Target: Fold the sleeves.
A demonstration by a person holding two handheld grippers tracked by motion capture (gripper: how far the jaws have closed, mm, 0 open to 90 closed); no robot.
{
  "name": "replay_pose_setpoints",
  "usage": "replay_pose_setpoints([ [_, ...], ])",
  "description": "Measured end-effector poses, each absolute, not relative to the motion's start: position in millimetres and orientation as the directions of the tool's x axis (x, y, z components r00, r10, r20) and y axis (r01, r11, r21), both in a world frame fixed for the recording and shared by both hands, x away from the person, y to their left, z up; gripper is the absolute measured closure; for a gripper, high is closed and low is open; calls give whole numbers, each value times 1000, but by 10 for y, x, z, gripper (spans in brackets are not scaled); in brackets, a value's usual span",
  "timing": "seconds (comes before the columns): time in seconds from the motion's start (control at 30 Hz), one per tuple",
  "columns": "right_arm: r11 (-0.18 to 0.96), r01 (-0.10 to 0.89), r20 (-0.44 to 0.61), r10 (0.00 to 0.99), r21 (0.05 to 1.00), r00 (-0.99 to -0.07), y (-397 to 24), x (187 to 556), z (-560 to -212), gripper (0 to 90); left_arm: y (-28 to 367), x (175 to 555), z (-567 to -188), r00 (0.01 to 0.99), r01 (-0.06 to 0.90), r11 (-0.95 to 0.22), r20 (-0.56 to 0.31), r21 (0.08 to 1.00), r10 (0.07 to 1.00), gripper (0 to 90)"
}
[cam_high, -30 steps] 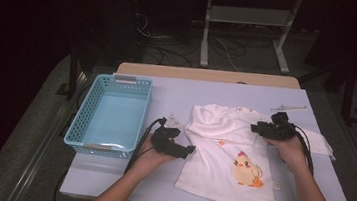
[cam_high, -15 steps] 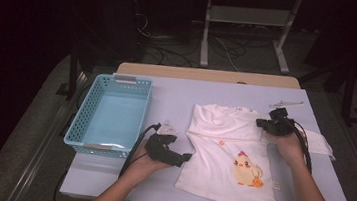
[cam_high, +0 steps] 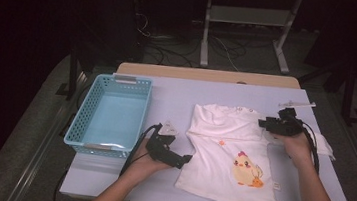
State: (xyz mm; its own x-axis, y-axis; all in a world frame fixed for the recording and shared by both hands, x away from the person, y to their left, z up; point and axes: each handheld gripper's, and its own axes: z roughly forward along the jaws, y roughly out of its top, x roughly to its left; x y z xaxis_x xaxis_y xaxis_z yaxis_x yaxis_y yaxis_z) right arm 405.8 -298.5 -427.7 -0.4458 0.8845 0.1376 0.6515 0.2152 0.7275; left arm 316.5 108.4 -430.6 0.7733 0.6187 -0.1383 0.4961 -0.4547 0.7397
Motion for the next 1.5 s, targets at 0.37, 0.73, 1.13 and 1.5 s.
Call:
replay_pose_setpoints([
  [0.37, 152, 666, 109, 937, 730, -333, -3511, 4018, -4210, 479, 1077, 3179, -4304, 790, 485, -460, -147, 744, 596, 0],
  [0.73, 99, 696, 133, 953, 711, -272, -3770, 4141, -4319, 493, 1041, 3175, -4331, 802, 478, -482, -142, 734, 580, 0],
  [1.13, 107, 734, 117, 962, 671, -247, -3837, 4245, -4521, 620, 1051, 3183, -4330, 797, 482, -476, -143, 736, 587, 0],
  [1.5, 118, 743, 158, 944, 658, -291, -3850, 4205, -4515, 853, 1044, 3179, -4331, 800, 479, -480, -140, 735, 584, 0],
])
